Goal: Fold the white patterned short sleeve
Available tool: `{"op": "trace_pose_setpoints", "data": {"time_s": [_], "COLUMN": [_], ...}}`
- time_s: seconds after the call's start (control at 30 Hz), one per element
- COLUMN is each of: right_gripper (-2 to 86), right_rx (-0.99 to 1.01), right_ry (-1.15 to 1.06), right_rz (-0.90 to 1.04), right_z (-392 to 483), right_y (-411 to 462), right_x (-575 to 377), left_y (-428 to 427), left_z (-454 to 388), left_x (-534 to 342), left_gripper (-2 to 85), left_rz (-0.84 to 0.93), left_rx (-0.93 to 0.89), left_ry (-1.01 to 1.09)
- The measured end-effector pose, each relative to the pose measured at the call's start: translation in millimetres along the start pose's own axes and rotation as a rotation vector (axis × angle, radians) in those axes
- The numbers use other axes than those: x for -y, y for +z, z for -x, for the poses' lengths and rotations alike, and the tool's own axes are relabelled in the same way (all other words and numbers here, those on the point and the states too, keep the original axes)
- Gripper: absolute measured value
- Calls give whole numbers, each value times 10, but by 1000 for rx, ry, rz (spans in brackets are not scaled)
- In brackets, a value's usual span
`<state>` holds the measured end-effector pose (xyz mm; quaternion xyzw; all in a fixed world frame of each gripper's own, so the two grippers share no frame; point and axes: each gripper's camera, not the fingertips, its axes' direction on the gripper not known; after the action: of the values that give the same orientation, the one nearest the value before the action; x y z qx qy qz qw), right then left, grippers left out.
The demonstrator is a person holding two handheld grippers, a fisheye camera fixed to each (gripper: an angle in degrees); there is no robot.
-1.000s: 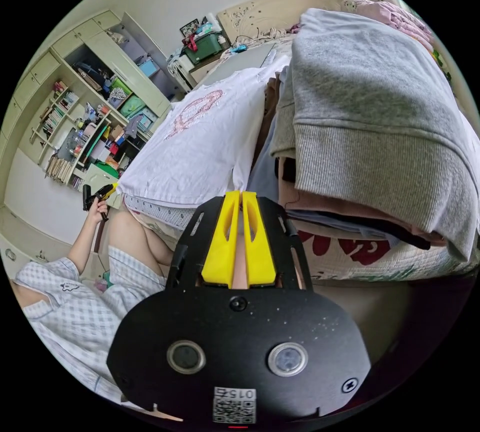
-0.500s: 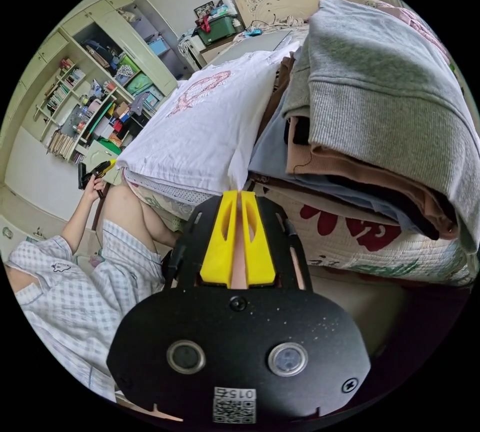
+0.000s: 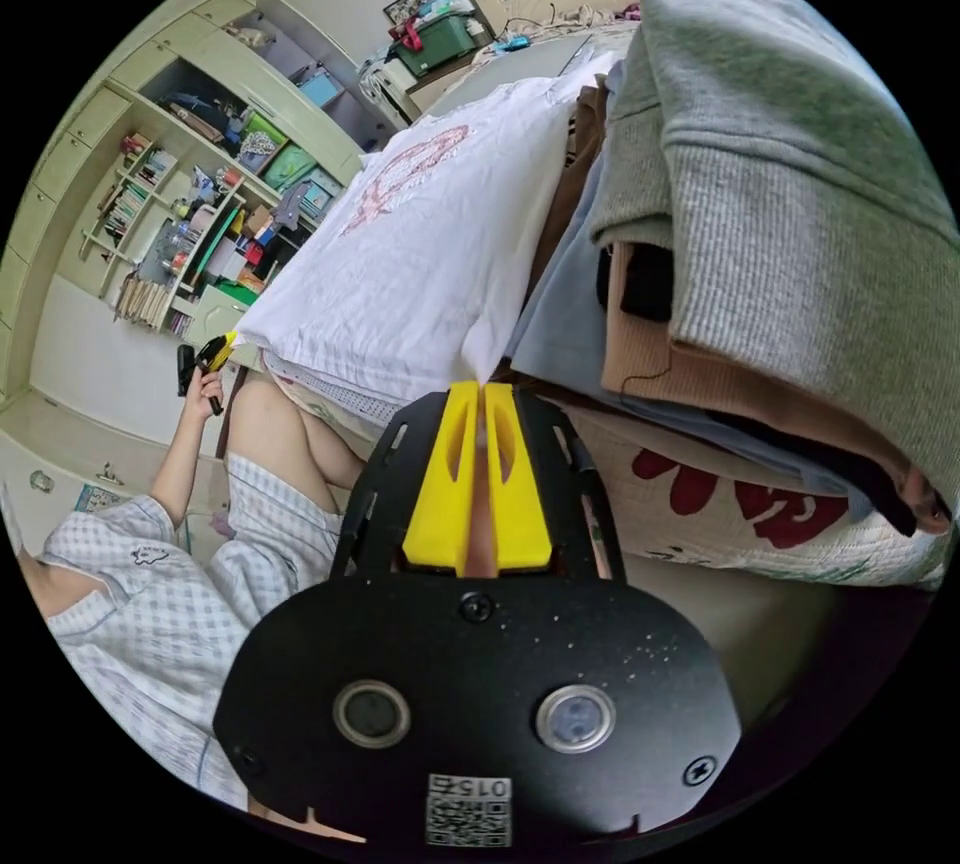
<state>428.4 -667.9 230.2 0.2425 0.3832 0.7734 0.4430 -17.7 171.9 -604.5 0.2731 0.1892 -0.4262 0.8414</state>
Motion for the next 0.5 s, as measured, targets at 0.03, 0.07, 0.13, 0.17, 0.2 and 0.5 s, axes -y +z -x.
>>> {"op": "trace_pose_setpoints", "data": {"time_s": [0.03, 0.07, 0.13, 0.17, 0.2, 0.5], "right_gripper": [6, 6, 8, 10, 13, 96], "right_rx": [9, 11, 22, 19, 14, -56], "right_ry": [24, 38, 55, 66, 68, 56], "right_rz": [-25, -36, -19, 0, 11, -13], "right_z": [-64, -121, -192, -220, -224, -118], "right_y": [-133, -233, -296, -305, -310, -767], "right_x": [-23, -41, -48, -47, -46, 85], "left_y": [-109, -144, -127, -102, -67, -535], "left_z": [-7, -7, 48, 82, 161, 147], "left_x": [1, 2, -4, -13, -37, 45], "left_gripper": [-3, -3, 2, 4, 13, 95], "left_rz": [-5, -1, 74, 99, 139, 37], "left_rx": [0, 12, 116, 143, 191, 155], "left_ry": [-17, -22, -34, -43, -68, -42]}}
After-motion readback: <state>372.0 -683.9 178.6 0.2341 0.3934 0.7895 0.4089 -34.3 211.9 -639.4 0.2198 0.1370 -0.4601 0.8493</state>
